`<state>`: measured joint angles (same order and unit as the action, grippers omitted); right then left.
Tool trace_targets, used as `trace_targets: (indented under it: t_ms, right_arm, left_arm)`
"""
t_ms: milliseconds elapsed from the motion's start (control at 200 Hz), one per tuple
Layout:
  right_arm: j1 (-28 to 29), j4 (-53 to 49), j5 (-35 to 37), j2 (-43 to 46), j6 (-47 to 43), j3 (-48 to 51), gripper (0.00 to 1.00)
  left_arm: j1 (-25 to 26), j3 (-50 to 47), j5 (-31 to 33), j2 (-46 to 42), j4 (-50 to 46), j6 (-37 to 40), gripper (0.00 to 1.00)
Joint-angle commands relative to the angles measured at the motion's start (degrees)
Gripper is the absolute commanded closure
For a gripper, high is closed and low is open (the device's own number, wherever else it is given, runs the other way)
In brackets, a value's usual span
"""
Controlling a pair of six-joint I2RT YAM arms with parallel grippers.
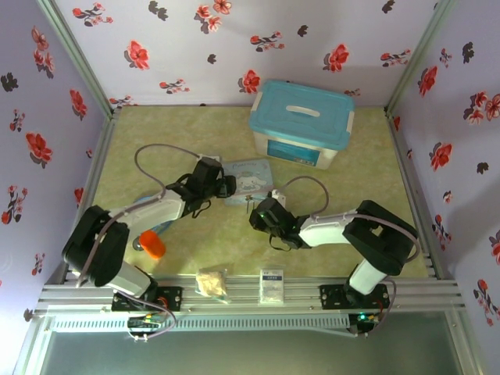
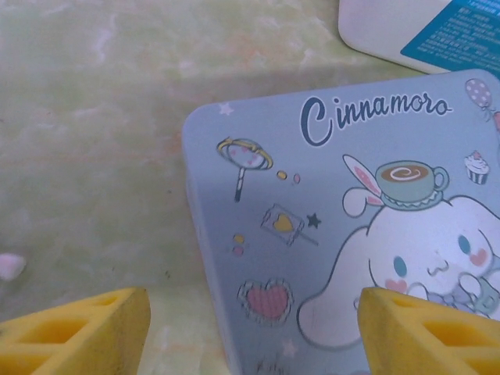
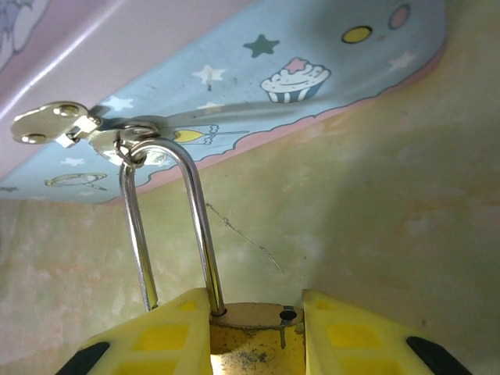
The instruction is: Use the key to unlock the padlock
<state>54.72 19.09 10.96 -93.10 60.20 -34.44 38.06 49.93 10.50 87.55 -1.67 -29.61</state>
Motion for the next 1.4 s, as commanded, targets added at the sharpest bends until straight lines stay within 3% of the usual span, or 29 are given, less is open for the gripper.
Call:
trace_targets:
  t_ms: [0, 365, 980, 1390]
  right_arm:
    - [1.3, 0.3, 7.7, -1.5, 6.5, 0.6, 0.85]
    - [4.4, 2.7, 19.3, -6.5, 17.2, -1.9, 0.86]
    - [4.4, 7.8, 29.3, -8.7, 25.4, -2.7, 0.88]
    - [3.2, 16.2, 31.3, -11.5, 26.9, -3.1, 0.89]
  left_arm:
    - [-0.2, 2.4, 0.9, 2.8, 3.2, 4.0, 0.31]
    - [-0.1, -2.7, -0.1, 6.1, 8.2, 7.7, 0.38]
    - [-0.2, -7.4, -1.7, 7.9, 13.6, 12.8, 0.44]
    - [-0.2, -7.9, -3.3, 7.8, 14.5, 13.3, 0.48]
